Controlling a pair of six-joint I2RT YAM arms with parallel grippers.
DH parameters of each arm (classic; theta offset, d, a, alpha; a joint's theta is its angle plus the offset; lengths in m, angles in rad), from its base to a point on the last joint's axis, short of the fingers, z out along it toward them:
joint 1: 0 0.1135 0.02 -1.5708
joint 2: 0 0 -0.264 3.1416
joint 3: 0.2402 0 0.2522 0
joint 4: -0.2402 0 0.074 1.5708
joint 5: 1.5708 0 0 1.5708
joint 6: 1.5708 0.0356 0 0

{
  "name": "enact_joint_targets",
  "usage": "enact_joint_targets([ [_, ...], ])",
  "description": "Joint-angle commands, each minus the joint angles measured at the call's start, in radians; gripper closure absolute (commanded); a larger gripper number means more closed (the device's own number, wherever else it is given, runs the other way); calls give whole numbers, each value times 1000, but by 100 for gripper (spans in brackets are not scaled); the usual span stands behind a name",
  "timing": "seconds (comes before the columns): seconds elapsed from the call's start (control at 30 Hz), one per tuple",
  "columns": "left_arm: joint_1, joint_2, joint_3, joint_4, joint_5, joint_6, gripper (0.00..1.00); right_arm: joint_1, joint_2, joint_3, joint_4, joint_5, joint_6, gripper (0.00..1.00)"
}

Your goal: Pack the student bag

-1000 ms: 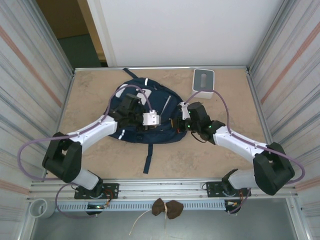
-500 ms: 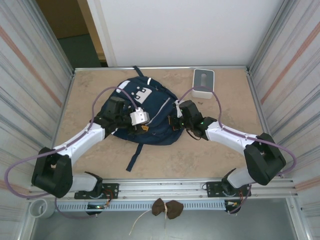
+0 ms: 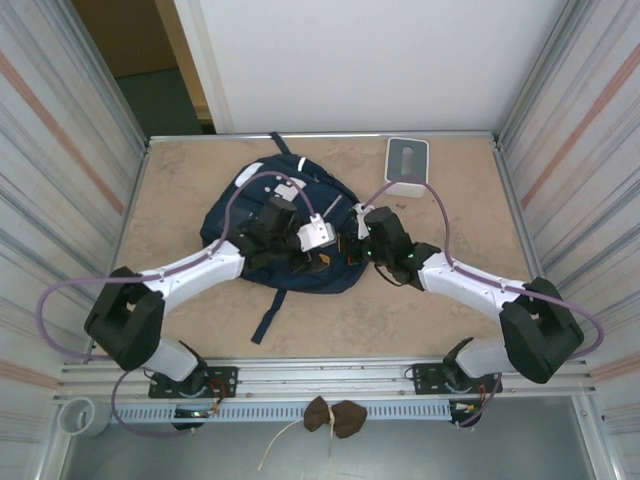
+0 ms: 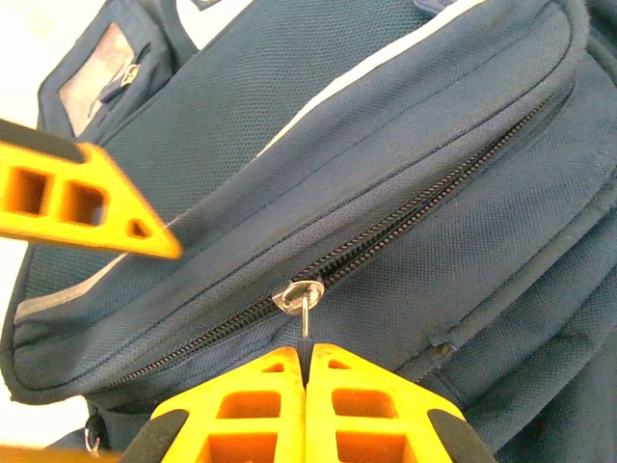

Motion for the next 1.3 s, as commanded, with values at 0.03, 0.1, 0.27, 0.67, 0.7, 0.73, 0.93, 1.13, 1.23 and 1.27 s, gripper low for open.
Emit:
enact_joint_targets([
  [0.03, 7, 11, 26, 16, -54, 9, 57, 10, -59, -24, 39, 17, 13, 100],
  [0.1, 43, -23, 0, 24, -10, 22, 75, 7, -61, -33, 26, 41, -13, 100],
  [0.27, 194, -169, -132, 22, 278, 155, 98, -47, -29, -62, 61, 52, -84, 100],
  [0.67, 334, -214, -153, -39, 278, 161, 56, -12, 26, -9, 106, 49, -131, 100],
  [0.7, 308, -222, -155, -25, 255, 153, 51, -5, 19, -11, 109, 47, -124, 100],
  [0.73, 277, -229, -158, -12, 223, 154, 45, 1, 12, -14, 114, 45, -117, 100],
  [0.93, 126, -158, -90, -6, 74, 156, 35, 42, -33, -26, 127, 47, -84, 100],
  [1.13, 93, -39, -11, -19, 33, 197, 41, 61, -84, -40, 124, 51, -68, 100],
  [1.23, 106, -20, 9, -53, 40, 220, 56, 64, -97, -49, 118, 55, -68, 100],
  [1.27, 118, -22, 9, -58, 59, 224, 63, 64, -99, -52, 116, 59, -69, 100],
])
